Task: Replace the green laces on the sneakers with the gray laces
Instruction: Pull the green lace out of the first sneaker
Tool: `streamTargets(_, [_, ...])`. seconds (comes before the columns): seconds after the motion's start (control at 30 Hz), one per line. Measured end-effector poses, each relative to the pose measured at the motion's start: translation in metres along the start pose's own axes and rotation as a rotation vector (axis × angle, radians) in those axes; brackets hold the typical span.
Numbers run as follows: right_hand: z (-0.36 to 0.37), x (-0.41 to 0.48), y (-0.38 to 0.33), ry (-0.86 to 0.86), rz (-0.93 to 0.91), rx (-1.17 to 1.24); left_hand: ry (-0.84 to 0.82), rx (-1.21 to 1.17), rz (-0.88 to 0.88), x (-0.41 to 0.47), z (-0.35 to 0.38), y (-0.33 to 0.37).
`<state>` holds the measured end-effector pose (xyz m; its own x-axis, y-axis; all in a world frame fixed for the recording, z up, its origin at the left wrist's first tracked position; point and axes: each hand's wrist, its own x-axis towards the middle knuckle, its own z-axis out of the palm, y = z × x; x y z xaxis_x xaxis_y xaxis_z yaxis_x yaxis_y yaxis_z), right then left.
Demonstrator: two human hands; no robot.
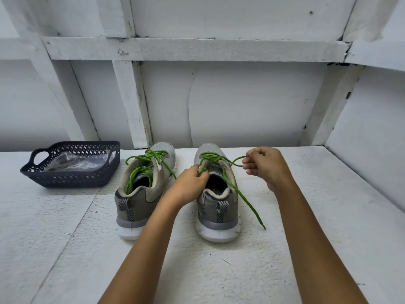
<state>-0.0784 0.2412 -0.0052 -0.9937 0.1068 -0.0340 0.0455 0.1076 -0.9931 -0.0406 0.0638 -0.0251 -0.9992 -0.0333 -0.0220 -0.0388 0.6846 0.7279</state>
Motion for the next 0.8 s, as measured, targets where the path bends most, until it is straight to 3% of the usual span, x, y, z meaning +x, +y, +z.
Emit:
streamTargets(0.07, [-0.006, 0.001, 0.002, -0.034, 0.048, -0.091, 0.007, 0.012, -0.003, 0.000, 0.000, 0.000])
streamTargets(0.17, [0.001, -0.005, 0.006, -0.214, 0.040, -0.298, 0.011, 0.018, -0.015, 0.000, 0.001, 0.000])
streamTargets(0.23, [0.012, -0.007, 0.008, -0.230, -0.024, -0.276, 0.006, 0.008, -0.017, 0.001, 0.002, 0.000])
streamTargets(0.3, [0.019, -0.005, 0.009, -0.153, -0.062, -0.121, 0.001, 0.002, -0.019, 0.001, 0.002, -0.001])
streamTargets(0.4, [0.010, 0.004, 0.008, 0.142, -0.121, 0.265, -0.011, -0.004, -0.007, 0.002, 0.002, -0.002])
streamTargets(0.5, [-0.004, 0.013, 0.006, 0.302, -0.175, 0.418, -0.018, -0.015, 0.007, 0.003, 0.000, -0.001])
streamTargets(0.57, [-0.003, 0.010, 0.005, 0.174, -0.086, 0.337, -0.015, -0.015, 0.016, 0.003, 0.000, -0.001])
streamTargets(0.63, [0.001, 0.002, 0.007, -0.066, 0.029, 0.033, -0.014, -0.011, 0.019, 0.003, 0.000, -0.001])
streamTargets(0.7, [0.006, -0.004, 0.009, -0.221, 0.016, -0.231, -0.018, -0.007, 0.016, 0.003, 0.000, -0.002])
streamTargets(0.8, [0.013, -0.004, 0.009, -0.166, -0.086, -0.210, -0.024, -0.004, 0.018, 0.004, 0.001, -0.002])
